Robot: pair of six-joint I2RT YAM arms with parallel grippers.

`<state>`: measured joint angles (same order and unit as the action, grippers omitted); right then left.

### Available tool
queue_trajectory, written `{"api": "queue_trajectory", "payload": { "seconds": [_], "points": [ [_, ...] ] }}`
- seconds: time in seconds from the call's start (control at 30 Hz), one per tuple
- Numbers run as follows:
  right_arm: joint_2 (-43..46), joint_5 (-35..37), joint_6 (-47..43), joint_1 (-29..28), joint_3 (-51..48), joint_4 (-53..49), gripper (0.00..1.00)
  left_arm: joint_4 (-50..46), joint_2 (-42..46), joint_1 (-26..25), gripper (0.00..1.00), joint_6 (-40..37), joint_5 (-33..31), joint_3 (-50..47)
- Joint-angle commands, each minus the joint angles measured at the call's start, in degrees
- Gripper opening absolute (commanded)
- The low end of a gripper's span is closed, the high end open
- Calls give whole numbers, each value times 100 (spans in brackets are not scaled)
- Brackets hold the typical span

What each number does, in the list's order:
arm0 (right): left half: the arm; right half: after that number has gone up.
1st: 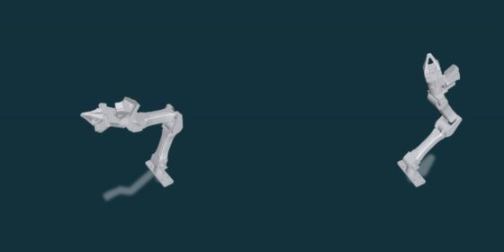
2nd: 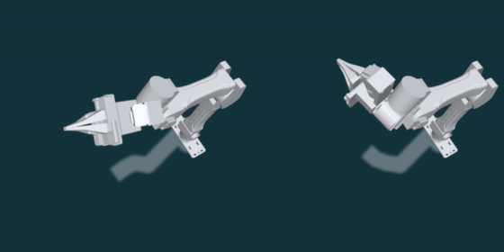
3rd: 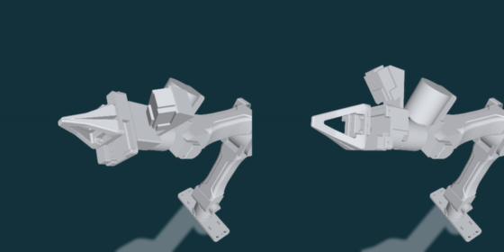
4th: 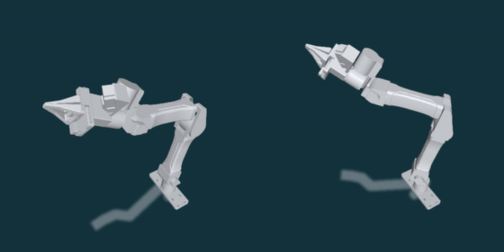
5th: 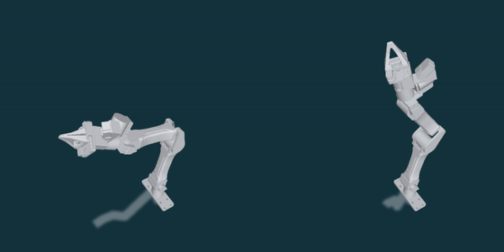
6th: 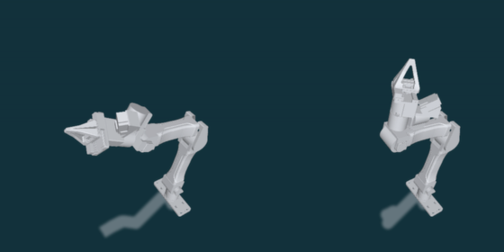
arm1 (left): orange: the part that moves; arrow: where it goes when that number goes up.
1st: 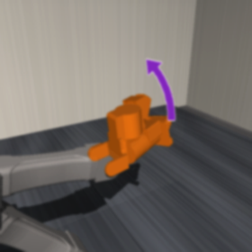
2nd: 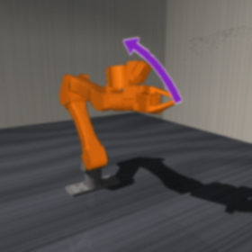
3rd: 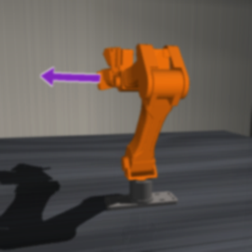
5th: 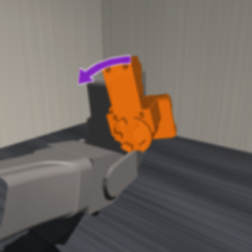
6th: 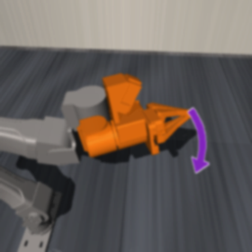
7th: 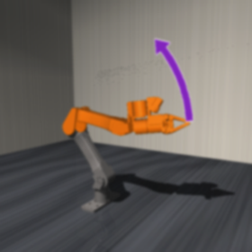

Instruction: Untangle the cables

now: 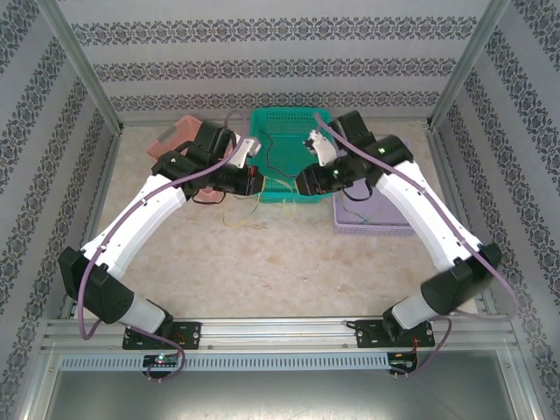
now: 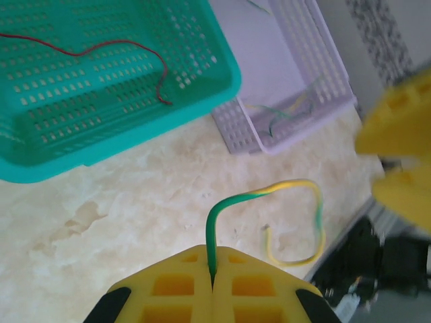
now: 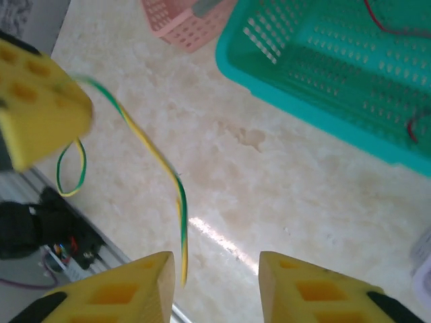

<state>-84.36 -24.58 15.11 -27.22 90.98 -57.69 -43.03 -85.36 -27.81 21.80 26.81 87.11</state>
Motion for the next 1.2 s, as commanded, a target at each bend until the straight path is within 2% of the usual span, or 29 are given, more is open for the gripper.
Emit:
{"api": "queue_trajectory", "payload": {
  "seconds": [0.0,0.1,0.17,0.2,0.27,0.4,0.53,0.67,0.83,1.17],
  "points": [
    [1197,244,2107,185,-1315,1632,43,1077,219,-59,0,1974,-926,-250],
    [2201,641,4795,192,-3094,3631,48,1401,320,-113,0,3118,-1692,-469],
    [2554,1208,6634,-37,-4017,4859,49,1901,450,-212,0,3752,-2114,-782],
    [2605,1546,7154,-231,-4233,5270,49,2017,476,-248,0,4020,-2281,-881],
    [2578,2254,7650,-645,-4278,5621,48,2216,420,-264,0,4572,-2332,-985],
    [2224,2496,7955,-1004,-4058,5786,49,2001,213,-297,0,5142,-2353,-781],
    [1819,2809,8007,-1203,-4109,6473,53,1758,97,-310,0,5569,-2185,-580],
    [1279,3061,7890,-1233,-3880,7125,53,1626,30,-310,0,5803,-1884,-501],
    [794,3213,7782,-1157,-3636,7471,52,1602,98,-304,0,5898,-1709,-477],
    [288,3016,7475,-893,-3444,7485,41,1531,161,-306,0,5896,-1470,-350]
  ]
}}
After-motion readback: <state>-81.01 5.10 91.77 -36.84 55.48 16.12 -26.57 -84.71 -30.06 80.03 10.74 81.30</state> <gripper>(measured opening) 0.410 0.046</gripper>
